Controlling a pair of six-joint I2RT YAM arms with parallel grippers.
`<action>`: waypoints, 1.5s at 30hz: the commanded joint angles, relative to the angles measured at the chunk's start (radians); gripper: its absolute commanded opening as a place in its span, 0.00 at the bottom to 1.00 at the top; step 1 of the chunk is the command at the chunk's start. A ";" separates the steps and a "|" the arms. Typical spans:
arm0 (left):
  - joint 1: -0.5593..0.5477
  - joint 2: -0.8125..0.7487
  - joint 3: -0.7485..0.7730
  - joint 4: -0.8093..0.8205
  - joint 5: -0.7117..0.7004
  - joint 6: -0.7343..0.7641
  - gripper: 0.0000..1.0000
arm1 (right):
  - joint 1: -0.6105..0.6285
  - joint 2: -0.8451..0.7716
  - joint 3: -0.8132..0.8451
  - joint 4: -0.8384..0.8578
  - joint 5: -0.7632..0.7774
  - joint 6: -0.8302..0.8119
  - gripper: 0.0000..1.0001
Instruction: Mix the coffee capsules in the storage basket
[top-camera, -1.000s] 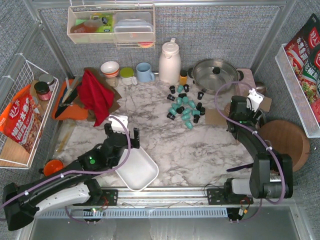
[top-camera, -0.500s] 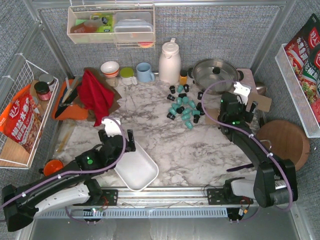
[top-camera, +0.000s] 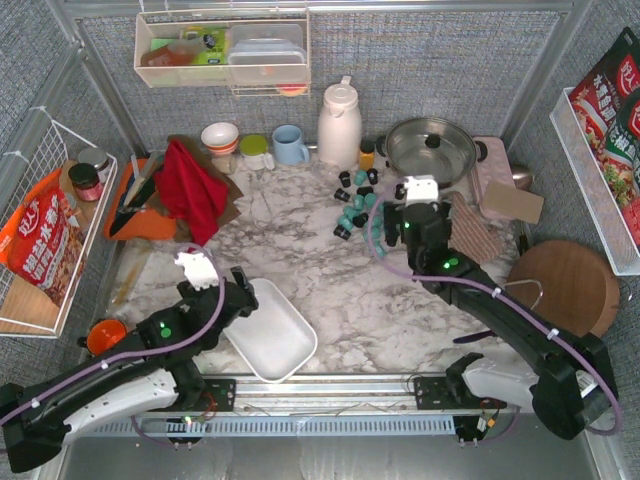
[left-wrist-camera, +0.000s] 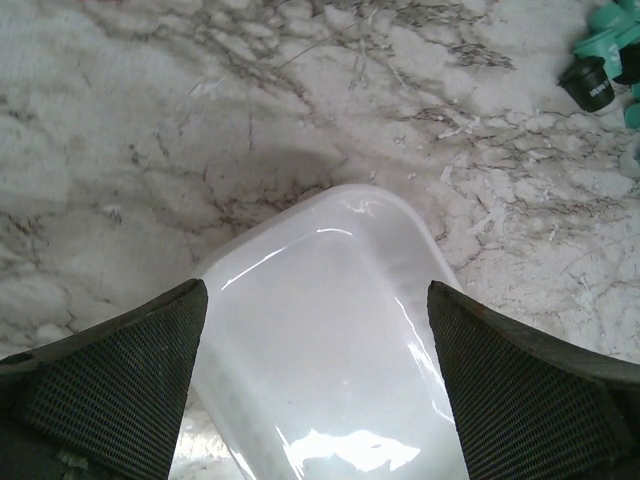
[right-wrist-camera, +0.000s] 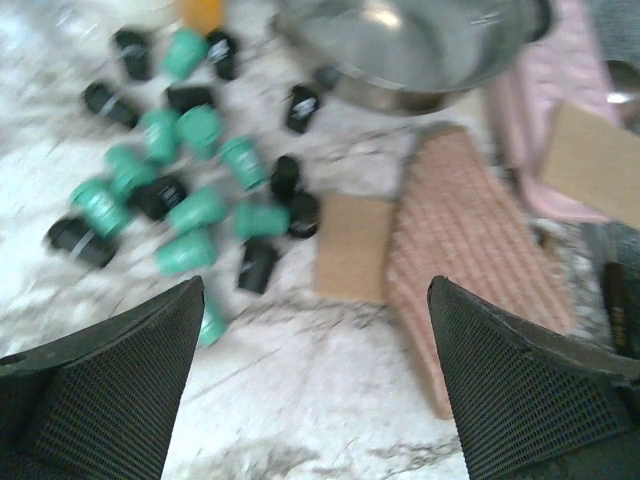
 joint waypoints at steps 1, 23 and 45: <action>0.000 -0.025 -0.016 -0.134 0.003 -0.202 0.99 | 0.087 -0.018 -0.046 -0.017 -0.165 -0.021 0.96; 0.002 0.014 -0.184 -0.259 0.202 -0.775 0.51 | 0.141 -0.026 -0.147 0.036 -0.269 0.031 0.95; 0.066 0.234 0.020 0.124 0.074 0.080 0.11 | 0.141 0.024 -0.143 0.053 -0.290 0.038 0.95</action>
